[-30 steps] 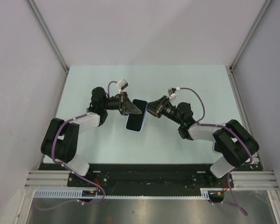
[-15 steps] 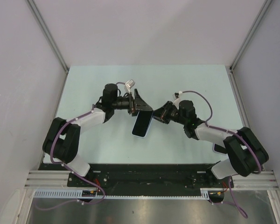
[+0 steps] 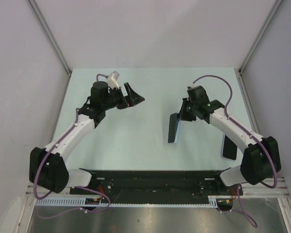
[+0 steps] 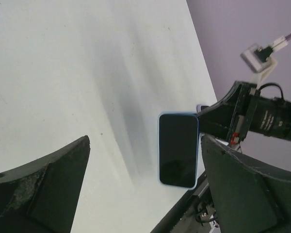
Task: Take the phone out of the phone case
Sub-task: Remove the phone case from the phone.
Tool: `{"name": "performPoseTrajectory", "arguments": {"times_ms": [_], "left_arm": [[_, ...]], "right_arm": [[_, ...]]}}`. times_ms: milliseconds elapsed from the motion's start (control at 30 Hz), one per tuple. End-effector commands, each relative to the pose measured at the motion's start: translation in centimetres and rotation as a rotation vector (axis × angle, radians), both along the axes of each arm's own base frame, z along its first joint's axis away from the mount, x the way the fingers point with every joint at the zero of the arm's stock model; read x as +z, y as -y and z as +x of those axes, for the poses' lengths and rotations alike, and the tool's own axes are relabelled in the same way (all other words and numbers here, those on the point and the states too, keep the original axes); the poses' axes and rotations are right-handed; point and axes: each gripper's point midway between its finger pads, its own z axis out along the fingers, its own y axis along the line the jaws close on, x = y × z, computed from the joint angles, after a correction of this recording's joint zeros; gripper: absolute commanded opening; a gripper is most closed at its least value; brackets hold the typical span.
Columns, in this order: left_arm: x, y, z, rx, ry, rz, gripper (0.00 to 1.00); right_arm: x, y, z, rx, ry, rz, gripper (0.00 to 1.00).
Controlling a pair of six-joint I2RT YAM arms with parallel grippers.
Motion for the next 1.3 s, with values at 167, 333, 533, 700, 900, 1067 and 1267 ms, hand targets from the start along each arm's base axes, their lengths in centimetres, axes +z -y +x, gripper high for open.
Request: {"name": "performPoseTrajectory", "arguments": {"times_ms": [167,333,533,700,900,1067,1267], "left_arm": [[-1.0,-2.2,-1.1,0.092,-0.06,0.099,1.0],[-2.9,-2.9,-1.8,0.113,-0.1,0.129,1.0],[-3.4,-3.4,-1.6,0.131,-0.121,0.166,1.0],[-3.7,-3.3,-1.6,0.123,-0.131,0.164,1.0],[-4.7,-2.6,-1.8,0.1,-0.166,0.139,1.0],[-4.6,-2.6,-1.7,0.098,-0.164,0.135,1.0],[-5.1,-2.1,-2.2,0.081,-0.191,0.116,1.0]], "right_arm": [[-1.3,1.2,-0.7,0.217,-0.092,-0.483,0.0],[-4.9,0.4,-2.4,0.273,-0.165,-0.589,0.03],[-6.7,0.4,-3.5,0.29,-0.2,-0.585,0.19],[-8.8,1.9,-6.2,0.299,-0.271,-0.617,0.22],[-12.2,2.2,-9.9,0.314,-0.365,-0.605,0.22],[-14.3,2.8,-11.5,0.302,-0.42,-0.609,0.23],[-15.9,4.1,-12.1,0.292,-0.465,-0.657,0.24]]}}
